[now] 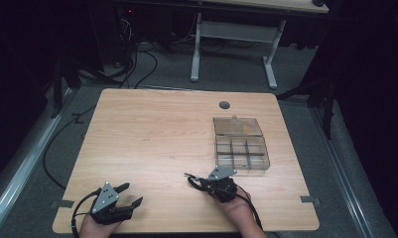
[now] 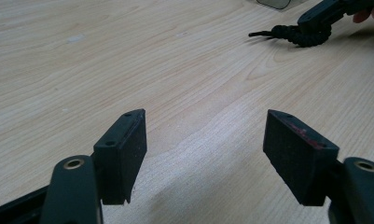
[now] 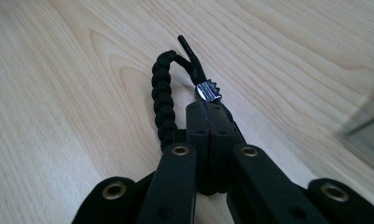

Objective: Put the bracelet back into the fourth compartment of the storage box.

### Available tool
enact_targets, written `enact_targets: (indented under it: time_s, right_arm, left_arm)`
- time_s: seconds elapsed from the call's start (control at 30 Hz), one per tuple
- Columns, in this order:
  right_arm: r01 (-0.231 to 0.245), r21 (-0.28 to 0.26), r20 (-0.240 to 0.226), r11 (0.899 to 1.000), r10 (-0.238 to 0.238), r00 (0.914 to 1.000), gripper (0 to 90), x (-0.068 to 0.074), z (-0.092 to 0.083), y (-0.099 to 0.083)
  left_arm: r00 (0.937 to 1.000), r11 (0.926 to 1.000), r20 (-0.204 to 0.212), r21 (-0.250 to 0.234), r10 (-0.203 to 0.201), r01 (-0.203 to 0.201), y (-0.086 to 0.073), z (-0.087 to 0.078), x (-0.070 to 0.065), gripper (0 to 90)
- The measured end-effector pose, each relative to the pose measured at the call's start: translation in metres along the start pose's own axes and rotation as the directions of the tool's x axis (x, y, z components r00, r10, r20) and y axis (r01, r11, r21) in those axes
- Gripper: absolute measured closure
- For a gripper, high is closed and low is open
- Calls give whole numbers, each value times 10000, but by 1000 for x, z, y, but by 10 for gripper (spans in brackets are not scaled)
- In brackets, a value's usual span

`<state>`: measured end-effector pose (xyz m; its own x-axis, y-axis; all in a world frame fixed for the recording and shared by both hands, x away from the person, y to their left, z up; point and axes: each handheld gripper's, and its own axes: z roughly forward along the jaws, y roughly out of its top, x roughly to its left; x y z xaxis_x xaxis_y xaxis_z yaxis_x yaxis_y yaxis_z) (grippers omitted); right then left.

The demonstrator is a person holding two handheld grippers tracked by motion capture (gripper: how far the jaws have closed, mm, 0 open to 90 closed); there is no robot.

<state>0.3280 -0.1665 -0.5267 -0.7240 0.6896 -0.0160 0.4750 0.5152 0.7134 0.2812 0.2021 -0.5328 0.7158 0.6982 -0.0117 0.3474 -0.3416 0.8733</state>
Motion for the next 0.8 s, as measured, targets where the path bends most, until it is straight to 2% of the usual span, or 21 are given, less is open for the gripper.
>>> enact_targets:
  time_s: [0.33, 0.57, 0.8]
  right_arm:
    - [-279, 53, 108, 9996, 278, 9996, 899, -13, -24, -23]
    - [-610, 56, 390, 9981, 607, 9974, 898, -24, -41, -41]
    - [-805, 70, 700, 9967, 798, 9944, 896, -29, -53, -52]
  left_arm:
    - [10000, 10000, -1, 37, -1, 1, 0, 0, 0, 308]
    - [10000, 10000, -7, 78, 7, -7, 0, 1, 0, 308]
    - [10000, 10000, -12, 81, 3, -3, 0, 1, 0, 308]
